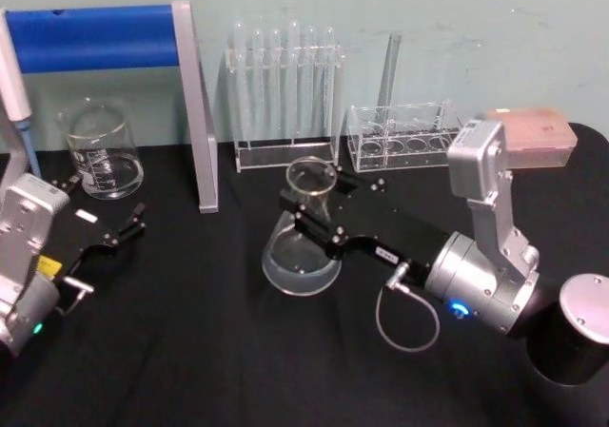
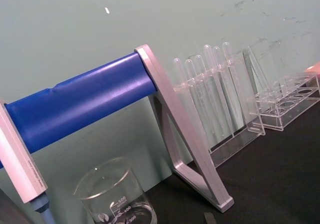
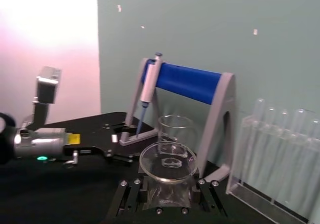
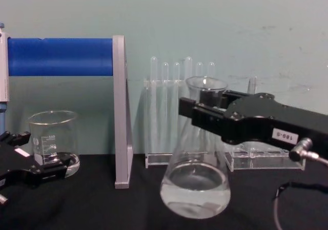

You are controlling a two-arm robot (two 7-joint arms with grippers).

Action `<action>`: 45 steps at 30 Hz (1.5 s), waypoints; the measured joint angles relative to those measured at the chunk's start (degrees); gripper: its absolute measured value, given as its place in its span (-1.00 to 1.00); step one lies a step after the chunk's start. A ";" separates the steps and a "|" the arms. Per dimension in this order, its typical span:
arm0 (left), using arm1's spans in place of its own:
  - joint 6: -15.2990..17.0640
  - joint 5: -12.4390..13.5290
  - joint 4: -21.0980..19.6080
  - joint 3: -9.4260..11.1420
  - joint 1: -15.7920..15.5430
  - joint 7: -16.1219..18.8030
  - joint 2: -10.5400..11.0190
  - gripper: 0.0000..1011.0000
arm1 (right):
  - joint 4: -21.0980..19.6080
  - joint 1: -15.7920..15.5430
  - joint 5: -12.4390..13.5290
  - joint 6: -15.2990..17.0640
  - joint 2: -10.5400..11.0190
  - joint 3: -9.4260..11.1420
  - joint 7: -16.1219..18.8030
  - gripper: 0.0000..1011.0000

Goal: Grasp the erlenmeyer flask with one hand, shake it three times, then place it back.

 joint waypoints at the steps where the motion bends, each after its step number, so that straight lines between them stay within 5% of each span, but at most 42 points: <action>1: 0.00 0.00 0.00 0.00 0.00 0.00 0.00 0.98 | -0.24 -0.02 0.06 -0.05 0.22 -0.39 0.24 -0.10; 17: 0.00 0.00 0.00 0.00 0.00 0.00 0.00 0.98 | -0.30 0.49 0.47 -0.14 1.58 -2.31 0.67 -0.10; 45: 0.00 0.00 0.00 0.00 0.00 0.00 0.00 0.98 | 4.85 1.29 1.08 -0.45 1.27 7.49 -7.01 -0.10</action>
